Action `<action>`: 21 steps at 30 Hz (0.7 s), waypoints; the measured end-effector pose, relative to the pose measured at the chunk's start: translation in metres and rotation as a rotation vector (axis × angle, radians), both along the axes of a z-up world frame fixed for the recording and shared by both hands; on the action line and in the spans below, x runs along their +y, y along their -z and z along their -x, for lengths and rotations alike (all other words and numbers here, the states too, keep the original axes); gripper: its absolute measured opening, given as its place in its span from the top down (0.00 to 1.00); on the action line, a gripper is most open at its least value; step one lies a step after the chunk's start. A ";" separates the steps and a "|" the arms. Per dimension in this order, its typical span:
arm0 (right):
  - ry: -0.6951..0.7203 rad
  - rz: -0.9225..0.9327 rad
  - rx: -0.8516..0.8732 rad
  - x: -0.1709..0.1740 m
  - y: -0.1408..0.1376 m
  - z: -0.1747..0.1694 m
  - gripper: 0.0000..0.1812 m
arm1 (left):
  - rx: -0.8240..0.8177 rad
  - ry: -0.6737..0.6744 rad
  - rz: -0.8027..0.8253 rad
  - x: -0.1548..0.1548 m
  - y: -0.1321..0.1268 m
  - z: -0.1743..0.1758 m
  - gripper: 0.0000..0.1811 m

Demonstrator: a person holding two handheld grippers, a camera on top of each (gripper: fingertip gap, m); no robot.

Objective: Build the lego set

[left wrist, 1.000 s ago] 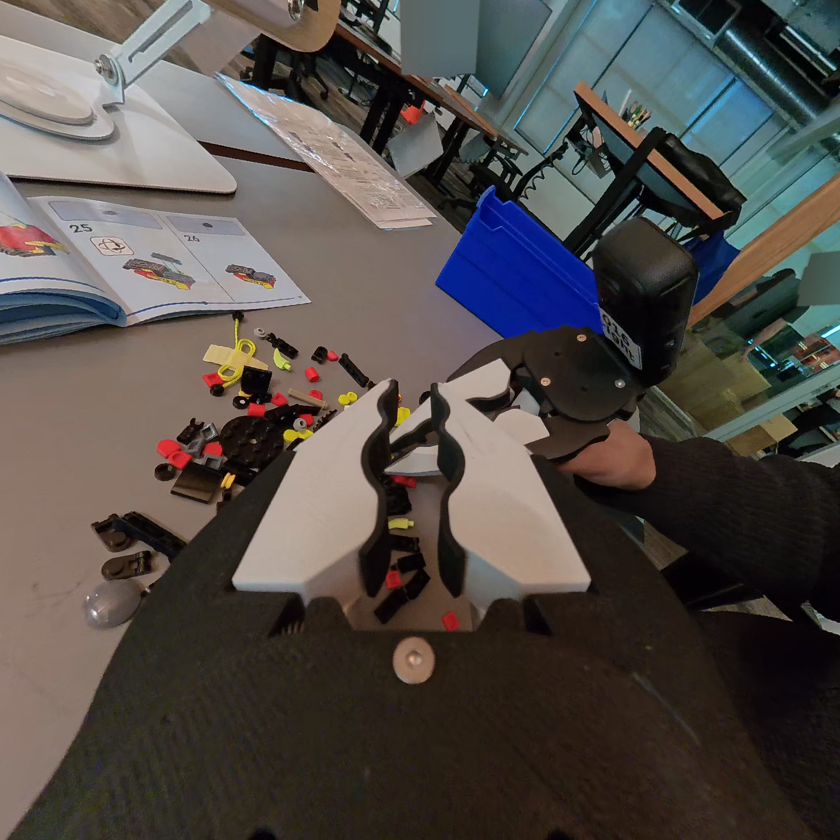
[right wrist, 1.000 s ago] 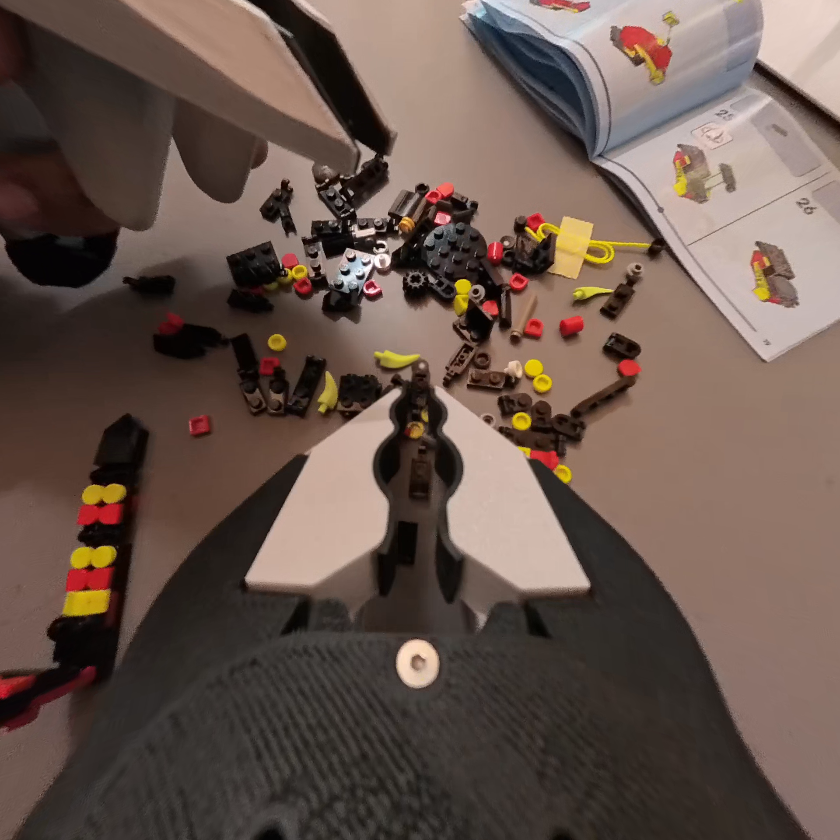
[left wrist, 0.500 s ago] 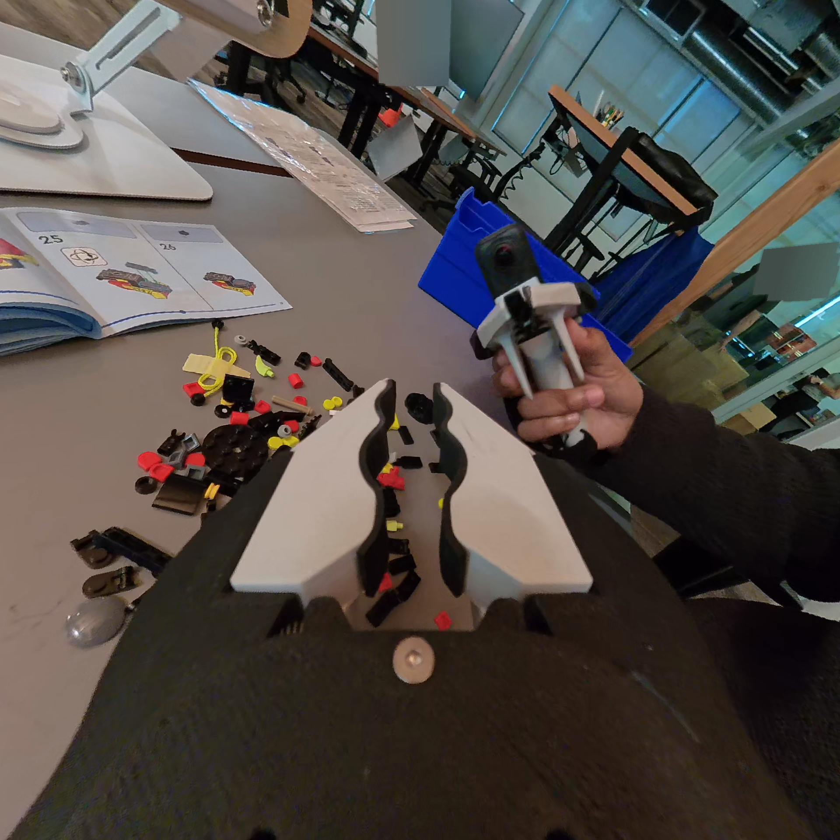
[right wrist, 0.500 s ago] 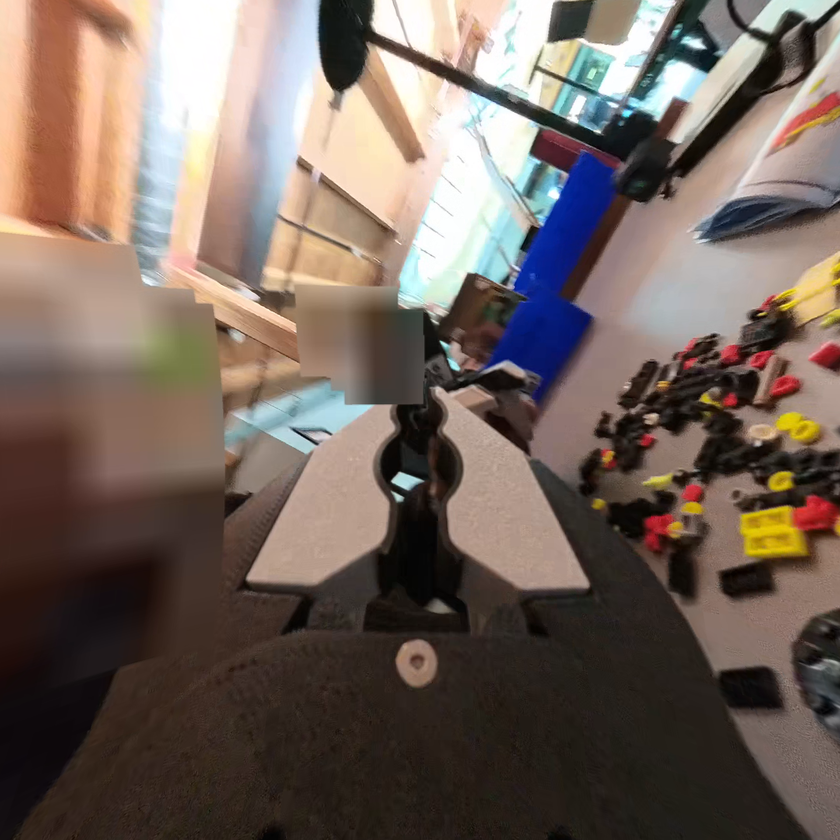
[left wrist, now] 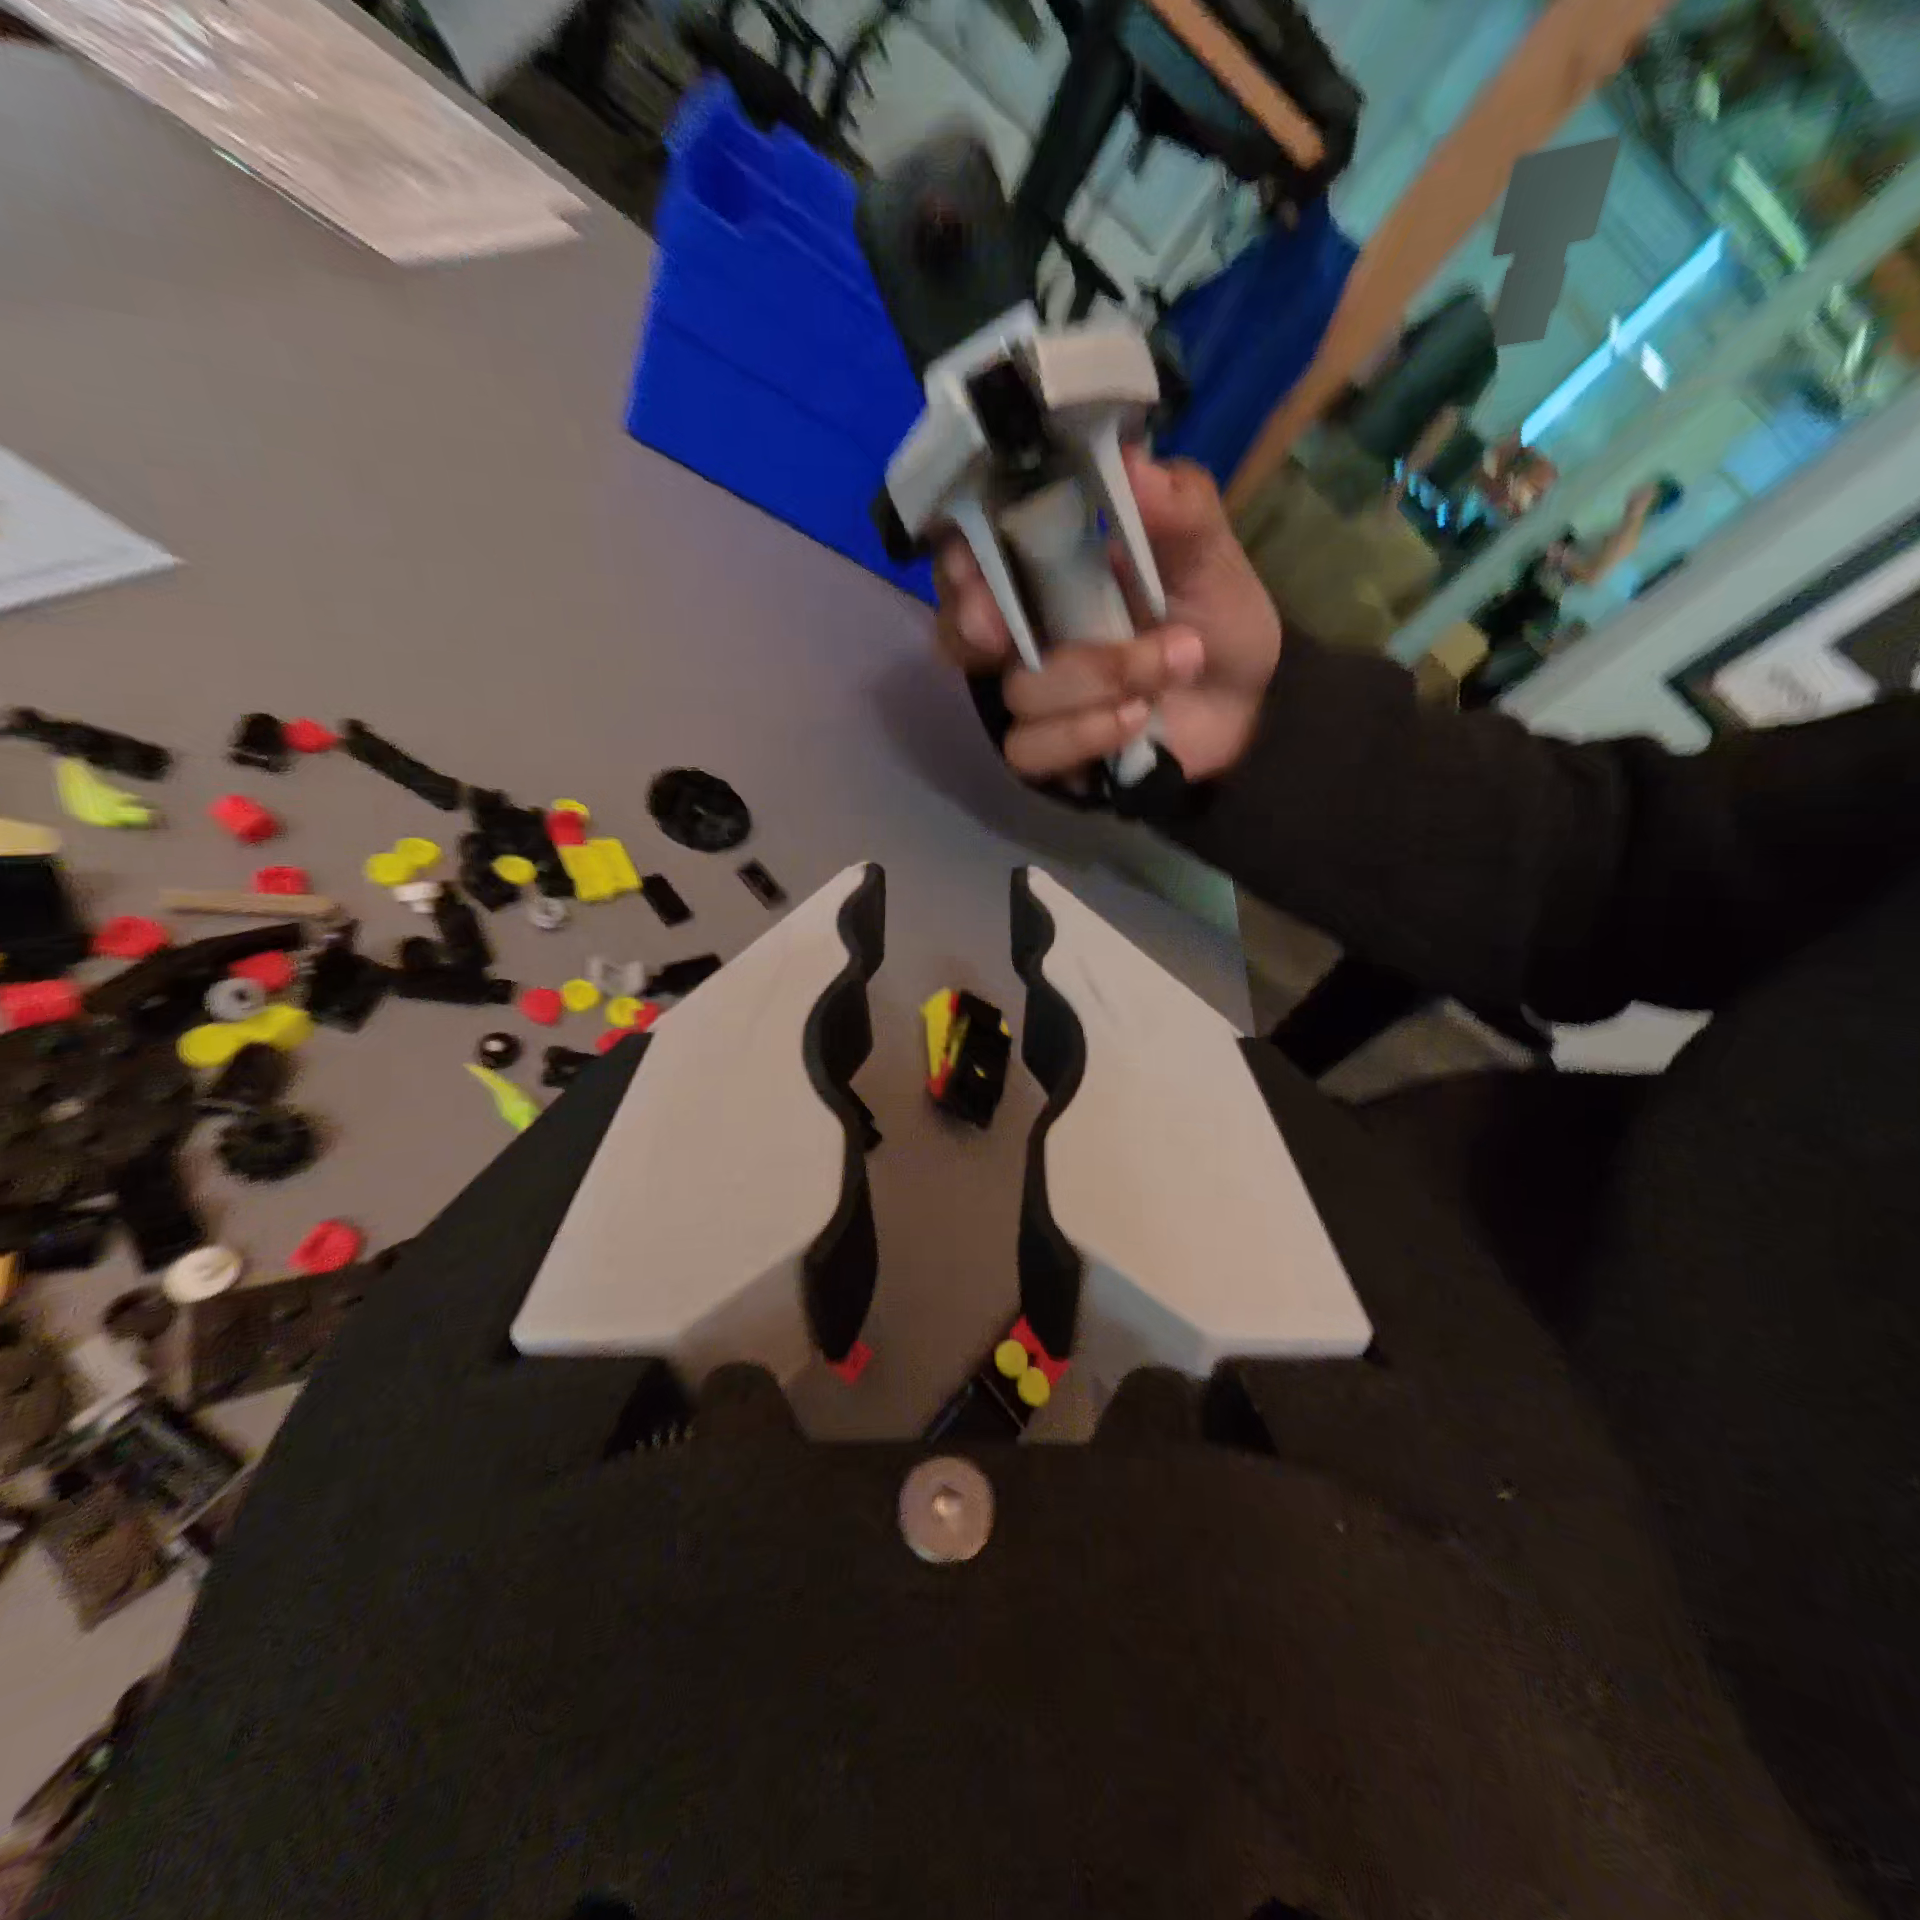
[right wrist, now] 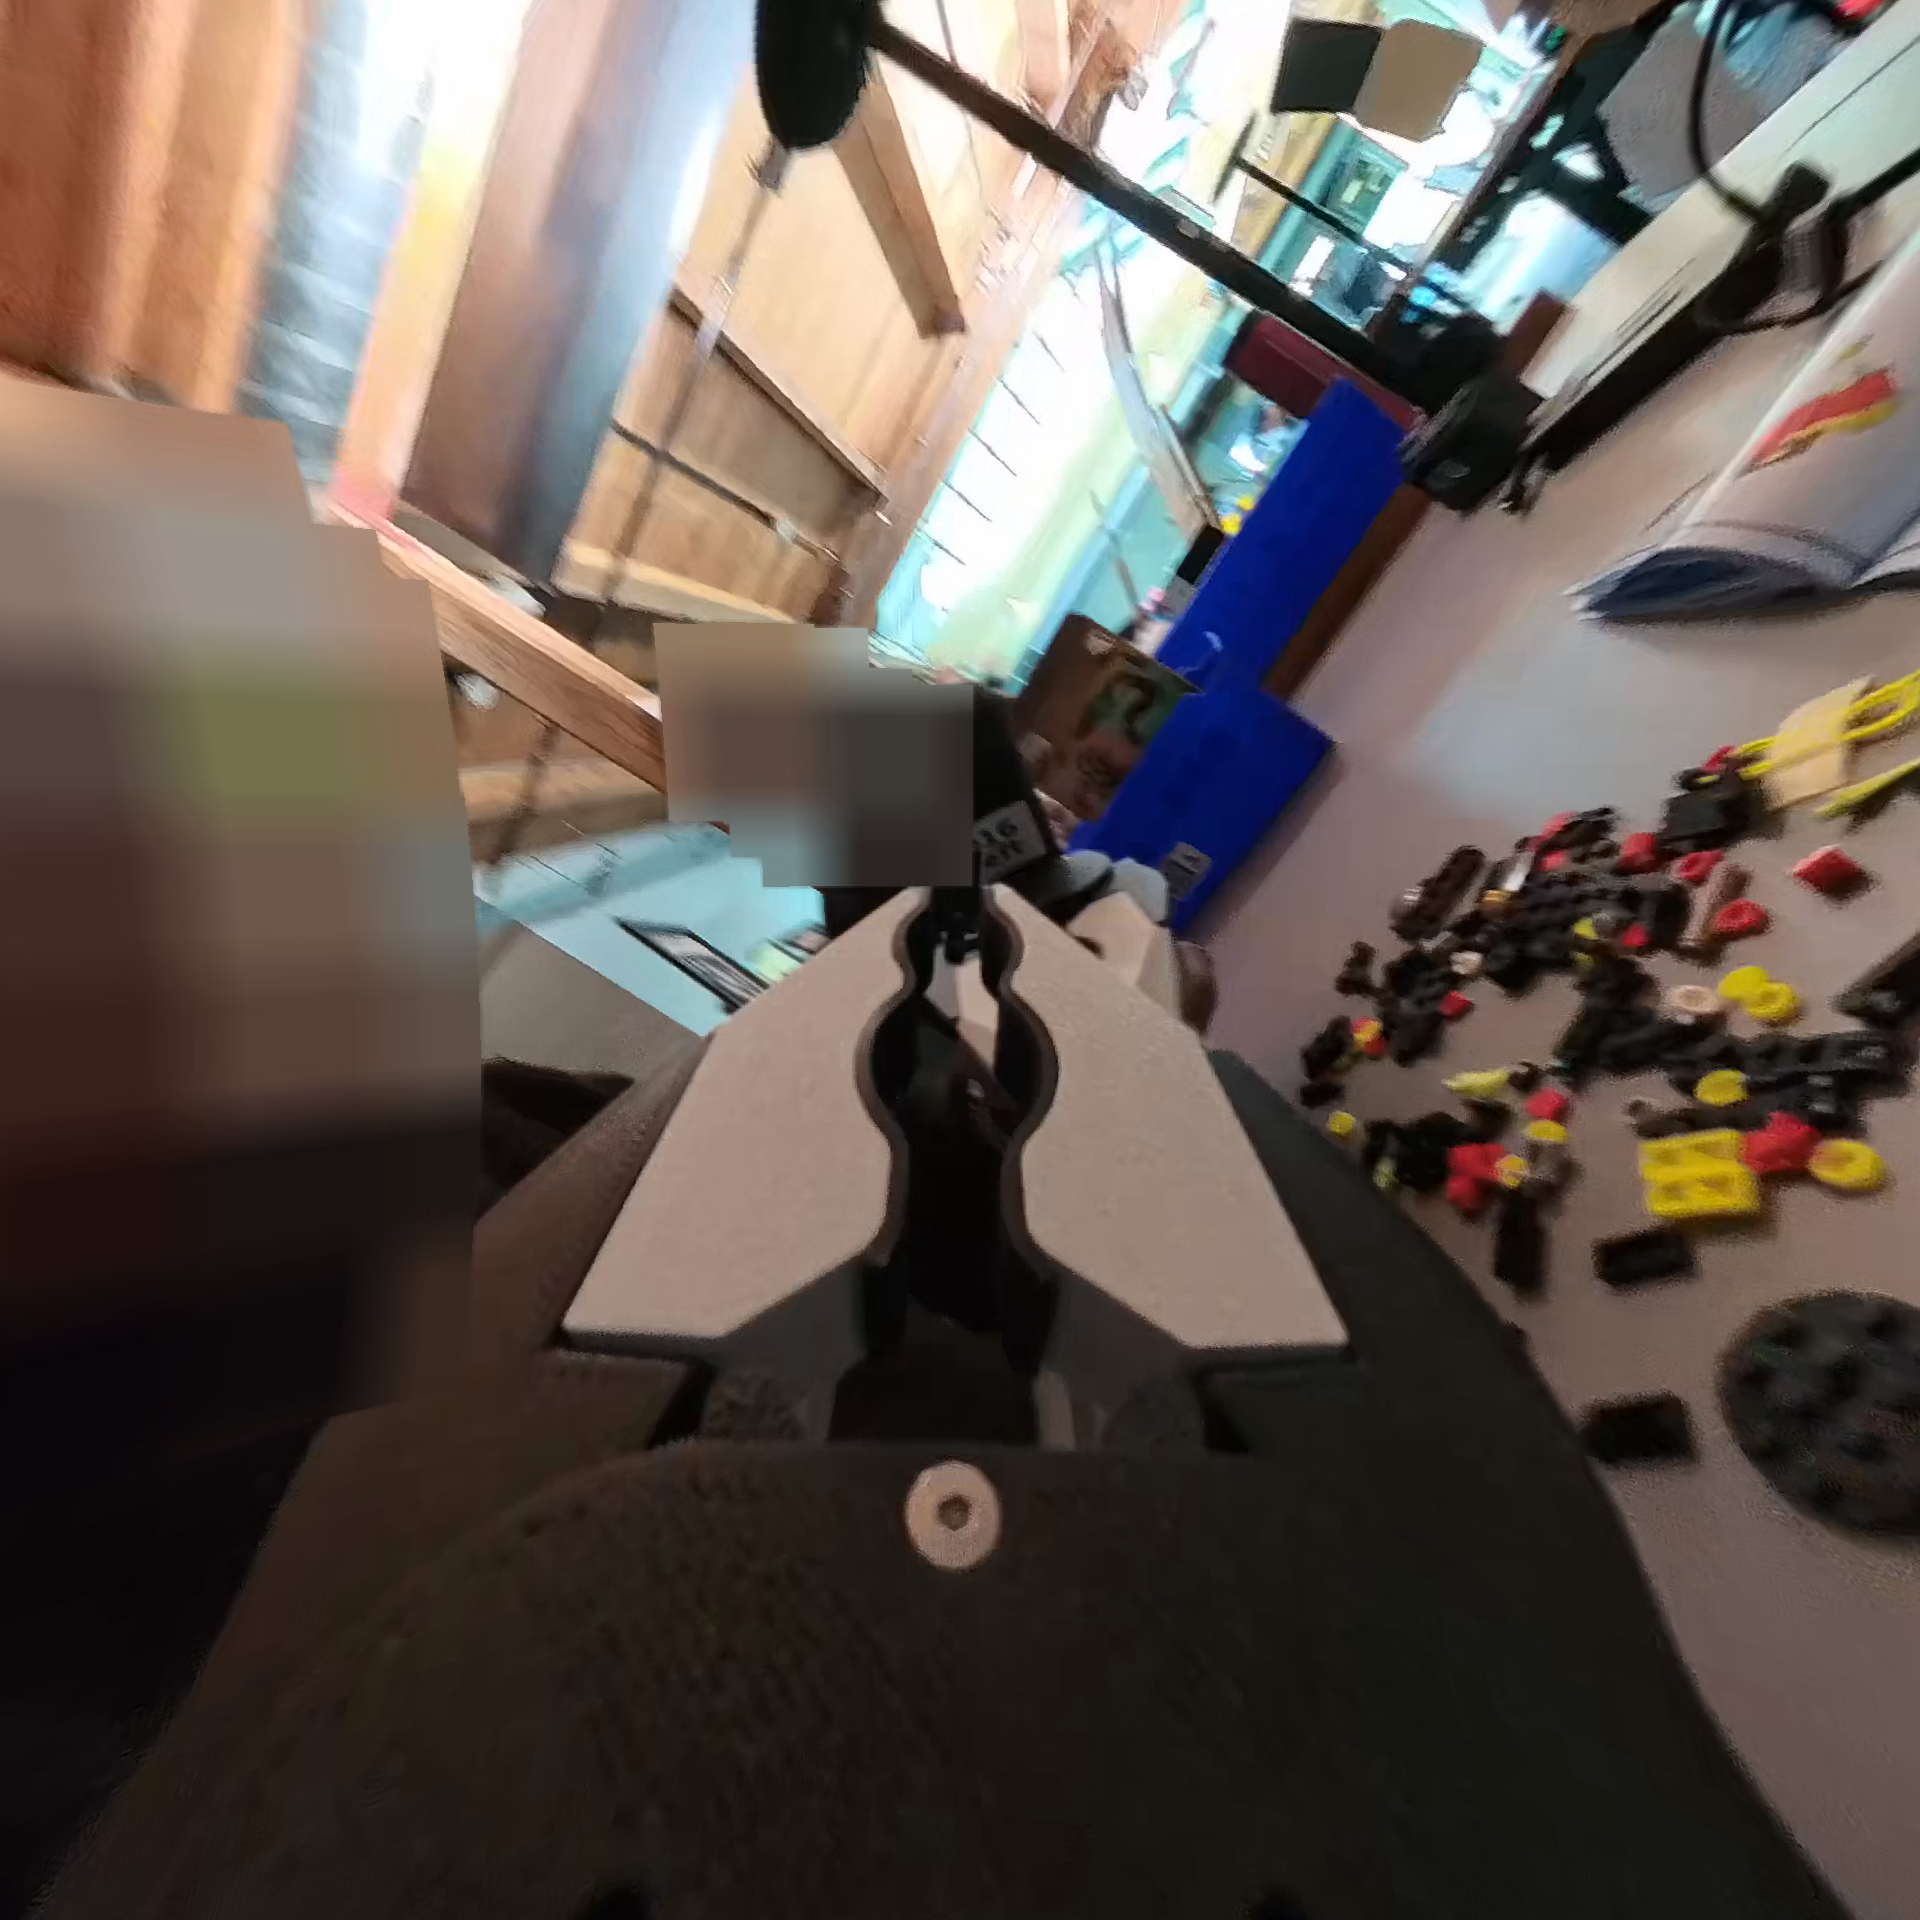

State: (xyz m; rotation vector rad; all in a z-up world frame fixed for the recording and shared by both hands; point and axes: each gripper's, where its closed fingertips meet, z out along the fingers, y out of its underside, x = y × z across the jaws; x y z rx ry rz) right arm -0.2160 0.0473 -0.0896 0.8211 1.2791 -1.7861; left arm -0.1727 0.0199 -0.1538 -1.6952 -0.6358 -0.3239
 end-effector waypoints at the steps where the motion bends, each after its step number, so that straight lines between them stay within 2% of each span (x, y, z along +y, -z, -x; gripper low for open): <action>1: 0.010 -0.068 0.068 0.004 0.001 -0.005 0.97 | 0.027 0.038 0.044 0.006 0.005 -0.008 0.87; 5: 0.065 -0.447 0.439 0.024 0.027 -0.025 0.97 | 0.167 0.174 0.257 0.024 0.035 -0.037 0.85; 9: 0.013 -0.733 0.744 0.040 0.064 -0.056 0.97 | 0.191 0.255 0.359 0.035 0.056 -0.053 0.85; 16: -0.272 -0.978 1.018 0.023 0.119 -0.090 0.97 | 0.239 0.259 0.429 0.043 0.067 -0.054 0.86; 21: -0.339 -1.065 1.134 0.020 0.133 -0.093 0.97 | 0.287 0.229 0.447 0.041 0.068 -0.047 0.87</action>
